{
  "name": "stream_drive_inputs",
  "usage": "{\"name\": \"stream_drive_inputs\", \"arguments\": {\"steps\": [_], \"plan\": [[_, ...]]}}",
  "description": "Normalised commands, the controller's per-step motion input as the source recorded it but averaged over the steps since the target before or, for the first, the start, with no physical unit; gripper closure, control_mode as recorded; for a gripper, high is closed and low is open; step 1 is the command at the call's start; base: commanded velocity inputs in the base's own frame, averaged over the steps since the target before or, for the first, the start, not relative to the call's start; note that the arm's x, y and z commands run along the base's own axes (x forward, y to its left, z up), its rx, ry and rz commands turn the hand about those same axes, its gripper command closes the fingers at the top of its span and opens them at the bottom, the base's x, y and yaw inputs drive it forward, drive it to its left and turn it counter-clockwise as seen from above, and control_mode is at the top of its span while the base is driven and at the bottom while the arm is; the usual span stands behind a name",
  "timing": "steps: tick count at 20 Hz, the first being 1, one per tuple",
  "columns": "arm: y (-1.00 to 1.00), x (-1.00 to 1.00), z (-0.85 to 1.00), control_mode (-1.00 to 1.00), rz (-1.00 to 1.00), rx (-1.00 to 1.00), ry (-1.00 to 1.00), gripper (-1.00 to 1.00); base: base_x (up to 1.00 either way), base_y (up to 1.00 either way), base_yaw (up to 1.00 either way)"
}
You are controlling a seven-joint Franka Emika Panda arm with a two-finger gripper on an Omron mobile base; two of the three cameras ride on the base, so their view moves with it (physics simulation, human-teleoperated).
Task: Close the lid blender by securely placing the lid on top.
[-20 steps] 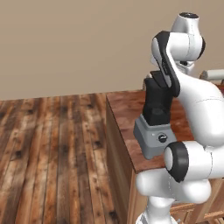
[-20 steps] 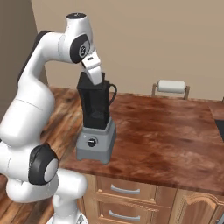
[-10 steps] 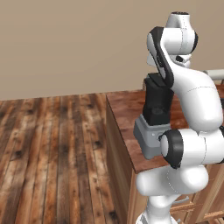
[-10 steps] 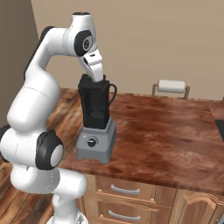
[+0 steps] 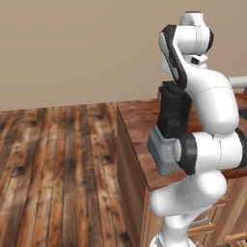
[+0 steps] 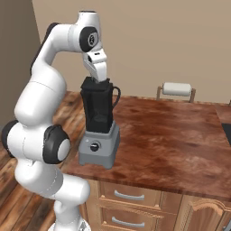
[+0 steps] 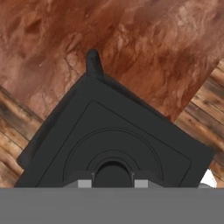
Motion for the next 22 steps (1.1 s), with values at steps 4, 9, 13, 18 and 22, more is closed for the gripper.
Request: {"name": "stream_drive_inputs", "arguments": {"steps": [4,9,13,18,22], "plan": [[0.0,0.0,-0.28,-1.0,-0.03,0.0,-0.01,1.0,0.0,0.0,0.0],[0.0,-0.05,-0.34,-1.0,-0.05,0.0,-0.06,1.0,0.0,0.0,0.0],[0.0,-0.02,-0.28,-1.0,-0.06,0.0,-0.05,1.0,0.0,0.0,0.0],[0.0,0.01,-0.11,-1.0,-0.08,0.0,-0.06,1.0,0.0,0.0,0.0],[0.0,0.0,-0.07,-1.0,-0.08,0.0,-0.05,1.0,0.0,0.0,0.0]]}}
